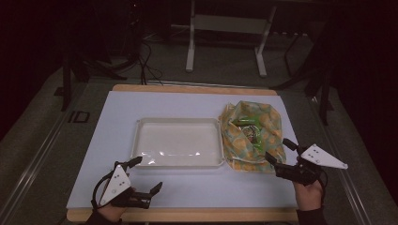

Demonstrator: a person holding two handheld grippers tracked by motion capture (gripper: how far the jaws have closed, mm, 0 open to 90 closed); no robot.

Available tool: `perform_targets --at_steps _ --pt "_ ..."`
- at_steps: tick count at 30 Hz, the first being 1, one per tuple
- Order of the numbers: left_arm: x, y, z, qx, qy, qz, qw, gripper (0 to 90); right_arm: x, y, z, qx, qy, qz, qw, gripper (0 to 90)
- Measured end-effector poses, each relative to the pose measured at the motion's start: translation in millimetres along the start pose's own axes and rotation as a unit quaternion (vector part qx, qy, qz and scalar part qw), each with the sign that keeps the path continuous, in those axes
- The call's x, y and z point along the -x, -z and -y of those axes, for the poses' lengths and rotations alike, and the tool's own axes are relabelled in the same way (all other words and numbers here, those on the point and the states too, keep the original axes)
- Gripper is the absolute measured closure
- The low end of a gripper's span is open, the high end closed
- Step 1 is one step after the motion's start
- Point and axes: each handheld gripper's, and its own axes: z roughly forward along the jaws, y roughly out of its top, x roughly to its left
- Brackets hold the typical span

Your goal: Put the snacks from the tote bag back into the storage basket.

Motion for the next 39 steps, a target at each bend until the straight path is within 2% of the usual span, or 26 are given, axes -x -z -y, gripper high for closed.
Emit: perform_targets --at_steps 4,16,18,22,25,31,39 --pt "0.2 -0.6 0.2 -0.001 0.0 0.001 1.0 0.4 0.2 -3.5 -5.9 -0.001 0.017 0.004 0.9998 16.0" --pt "0.1 -1.8 0.6 -0.006 0.001 0.005 1.0 0.4 3.7 -13.9 -21.4 -0.006 0.021 -0.006 0.9998 16.1" --pt "0.1 -2.1 0.7 -0.006 0.002 0.006 1.0 0.4 5.4 -16.4 -24.2 -0.009 0.026 -0.001 0.9996 16.1" --pt "0.0 -2.5 0.8 -0.006 0.003 0.007 1.0 0.4 8.6 -19.5 -26.3 -0.013 0.023 0.005 0.9996 17.8" --pt "0.2 -3.3 1.1 -0.008 0.003 0.008 0.9999 0.4 13.6 -23.1 -27.9 -0.019 0.029 0.02 0.9992 19.6" --pt "-0.1 -4.1 1.2 -0.01 0.003 0.009 0.9999 0.4 22.6 -28.5 -30.8 -0.02 0.022 0.025 0.9992 20.7" --pt "0.2 -4.9 1.4 -0.011 0.004 0.01 0.9999 0.4 34.9 -32.4 -34.9 -0.012 0.014 0.016 0.9997 13.6"
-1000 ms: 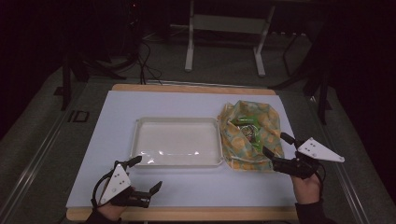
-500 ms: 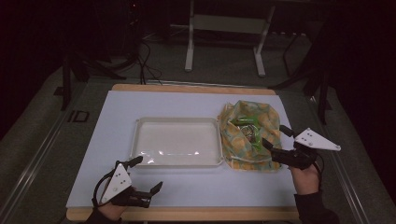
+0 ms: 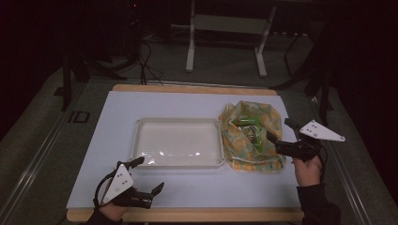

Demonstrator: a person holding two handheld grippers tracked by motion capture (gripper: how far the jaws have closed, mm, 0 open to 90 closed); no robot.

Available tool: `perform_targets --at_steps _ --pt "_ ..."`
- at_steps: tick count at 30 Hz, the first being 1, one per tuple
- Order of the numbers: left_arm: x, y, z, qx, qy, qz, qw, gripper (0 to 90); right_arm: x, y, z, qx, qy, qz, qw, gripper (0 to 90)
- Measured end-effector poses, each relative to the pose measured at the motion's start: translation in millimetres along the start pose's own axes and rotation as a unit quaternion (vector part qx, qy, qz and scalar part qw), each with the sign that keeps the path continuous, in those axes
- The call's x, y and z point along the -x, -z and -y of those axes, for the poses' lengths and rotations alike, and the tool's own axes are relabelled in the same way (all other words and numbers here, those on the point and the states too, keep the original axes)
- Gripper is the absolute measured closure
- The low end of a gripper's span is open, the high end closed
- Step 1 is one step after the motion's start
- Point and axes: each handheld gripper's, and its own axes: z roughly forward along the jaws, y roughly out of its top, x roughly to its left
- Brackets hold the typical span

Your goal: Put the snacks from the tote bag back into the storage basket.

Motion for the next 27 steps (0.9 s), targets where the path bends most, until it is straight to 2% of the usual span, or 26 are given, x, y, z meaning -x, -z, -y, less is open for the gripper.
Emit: perform_targets --at_steps 6,7,10,13,15,17,18,23,27 --pt "-0.1 0.1 0.0 0.0 0.0 0.0 1.0 0.4 6.7 -5.7 -0.8 -0.014 -0.001 0.004 0.9999 12.6" --pt "-0.2 0.4 -0.1 0.0 0.0 0.0 1.0 0.4 10.7 -9.1 0.4 -0.022 -0.004 0.005 0.9997 11.8" --pt "0.0 0.1 -0.1 0.0 0.0 0.001 1.0 0.4 16.7 -13.6 3.0 -0.023 -0.023 -0.003 0.9995 11.1" --pt "0.2 0.0 -0.1 0.0 -0.001 0.001 1.0 0.3 20.8 -19.1 4.2 -0.034 -0.038 0.011 0.9987 11.5" --pt "0.2 -0.1 -0.2 -0.001 0.0 0.002 1.0 0.3 24.0 -22.8 6.0 -0.04 -0.04 0.003 0.9984 11.5" --pt "0.1 -0.1 -0.2 -0.001 0.0 0.003 1.0 0.4 25.3 -24.4 6.8 -0.043 -0.041 0.001 0.9982 11.6" --pt "0.1 -0.2 -0.2 -0.001 0.0 0.003 1.0 0.4 26.5 -27.0 7.7 -0.05 -0.042 0.007 0.9978 12.5" --pt "0.4 -0.7 -0.1 -0.002 -0.001 0.004 1.0 0.4 31.0 -38.3 12.9 -0.074 -0.04 0.005 0.9965 13.3" --pt "0.4 -0.5 -0.1 -0.003 -0.001 0.005 1.0 0.4 34.4 -46.8 17.2 -0.085 -0.043 -0.005 0.9955 14.3"
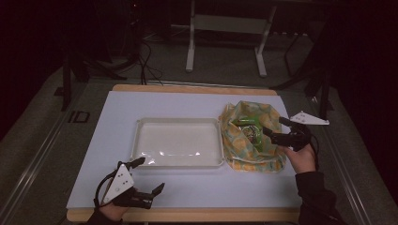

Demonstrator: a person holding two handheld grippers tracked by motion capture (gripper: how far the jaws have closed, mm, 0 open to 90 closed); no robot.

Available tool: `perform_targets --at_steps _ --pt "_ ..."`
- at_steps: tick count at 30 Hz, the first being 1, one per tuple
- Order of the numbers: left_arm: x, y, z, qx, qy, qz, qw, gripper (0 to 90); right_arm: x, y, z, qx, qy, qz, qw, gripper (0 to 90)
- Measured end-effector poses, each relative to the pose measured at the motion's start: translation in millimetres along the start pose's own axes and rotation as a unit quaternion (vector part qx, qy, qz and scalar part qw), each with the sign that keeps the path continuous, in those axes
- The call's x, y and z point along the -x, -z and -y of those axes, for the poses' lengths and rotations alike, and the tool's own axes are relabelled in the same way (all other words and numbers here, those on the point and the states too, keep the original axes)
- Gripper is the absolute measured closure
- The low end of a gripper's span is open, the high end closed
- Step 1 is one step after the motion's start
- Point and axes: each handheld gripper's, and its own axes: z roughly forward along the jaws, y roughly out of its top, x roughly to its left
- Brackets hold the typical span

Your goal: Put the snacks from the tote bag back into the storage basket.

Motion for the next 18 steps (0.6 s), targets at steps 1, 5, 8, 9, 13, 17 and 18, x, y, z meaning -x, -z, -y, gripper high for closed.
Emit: perform_targets --at_steps 1,5,8,9,13,17,18 --pt "0.0 0.0 0.0 0.0 0.0 0.0 1.0 0.4 0.8 -2.1 0.4 -0.002 -0.001 0.001 1.0 15.0" --pt "0.0 -0.3 0.0 0.0 0.001 0.001 1.0 0.4 3.6 -7.4 1.0 -0.011 -0.007 -0.005 0.9999 19.9" --pt "0.3 -0.4 0.1 -0.001 0.001 0.002 1.0 0.4 6.4 -12.2 2.1 -0.024 -0.016 -0.011 0.9995 23.1" --pt "0.3 -0.4 0.1 -0.001 0.001 0.002 1.0 0.3 6.4 -12.2 2.1 -0.024 -0.016 -0.011 0.9995 23.1" --pt "0.2 -0.5 0.1 -0.001 0.002 0.003 1.0 0.4 13.5 -21.0 4.5 -0.056 -0.042 -0.008 0.9975 23.8" --pt "0.3 -0.5 0.1 -0.002 0.001 0.004 1.0 0.4 15.3 -22.8 6.8 -0.057 -0.042 0.008 0.9974 29.6" --pt "0.3 -0.5 0.1 -0.002 0.001 0.005 1.0 0.3 15.7 -22.6 7.2 -0.054 -0.042 0.013 0.9976 29.6"
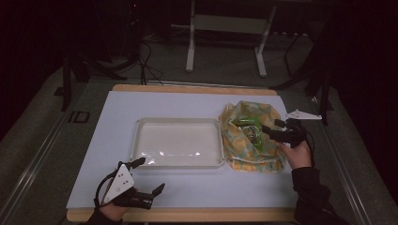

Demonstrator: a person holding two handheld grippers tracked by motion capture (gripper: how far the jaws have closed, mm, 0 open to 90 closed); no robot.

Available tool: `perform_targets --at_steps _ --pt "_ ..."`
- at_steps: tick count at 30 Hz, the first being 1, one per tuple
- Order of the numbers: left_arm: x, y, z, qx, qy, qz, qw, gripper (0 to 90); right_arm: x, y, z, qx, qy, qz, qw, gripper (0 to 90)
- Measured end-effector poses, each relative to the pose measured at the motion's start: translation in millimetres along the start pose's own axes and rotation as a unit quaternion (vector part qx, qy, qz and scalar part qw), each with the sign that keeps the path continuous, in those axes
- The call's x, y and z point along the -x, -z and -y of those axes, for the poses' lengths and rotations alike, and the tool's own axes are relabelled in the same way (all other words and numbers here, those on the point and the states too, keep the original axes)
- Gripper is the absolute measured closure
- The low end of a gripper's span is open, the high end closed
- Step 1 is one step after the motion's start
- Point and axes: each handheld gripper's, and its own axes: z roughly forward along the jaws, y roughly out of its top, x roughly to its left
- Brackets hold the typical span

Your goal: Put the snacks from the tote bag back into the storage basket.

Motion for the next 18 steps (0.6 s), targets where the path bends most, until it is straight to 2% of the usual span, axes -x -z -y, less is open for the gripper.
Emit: perform_targets --at_steps 1,2,3,4,5,7,9,10,12,13,18 --pt "0.1 0.0 0.0 0.0 0.0 0.0 1.0 0.4 -0.2 -0.2 0.9 0.002 0.006 0.0 1.0 37.8" --pt "0.1 0.0 0.0 -0.001 -0.001 0.0 1.0 0.4 0.2 -1.7 1.2 -0.009 0.01 -0.005 0.9999 36.1" --pt "0.0 -0.1 0.0 0.0 -0.001 0.0 1.0 0.3 2.1 -4.2 0.6 -0.024 -0.002 -0.01 0.9997 36.8" --pt "0.0 -0.1 0.0 0.0 -0.001 0.0 1.0 0.4 4.2 -5.4 1.3 -0.026 -0.016 -0.026 0.9992 41.2" --pt "0.0 -0.2 0.0 -0.001 -0.002 0.0 1.0 0.4 4.9 -6.7 1.8 -0.03 -0.019 -0.027 0.999 40.0" --pt "0.1 -0.2 0.0 -0.001 -0.002 0.0 1.0 0.4 4.2 -9.8 3.5 -0.037 -0.01 -0.008 0.9992 39.8" --pt "0.2 -0.3 0.1 -0.001 -0.002 0.0 1.0 0.4 4.9 -13.3 4.8 -0.053 -0.025 -0.004 0.9983 40.1" --pt "0.2 -0.4 0.1 -0.001 -0.001 0.0 1.0 0.4 5.9 -15.7 5.6 -0.06 -0.032 -0.006 0.9977 43.9" --pt "0.0 -0.6 0.1 -0.002 -0.002 0.001 1.0 0.4 6.7 -17.5 6.9 -0.062 -0.036 -0.009 0.9974 43.1" --pt "0.0 -0.8 0.1 -0.003 -0.003 0.001 1.0 0.4 7.6 -23.3 8.0 -0.081 -0.043 -0.004 0.9958 41.2" --pt "0.3 -0.8 0.1 -0.003 -0.004 0.001 1.0 0.4 8.6 -32.4 8.4 -0.089 -0.062 -0.007 0.994 44.9"
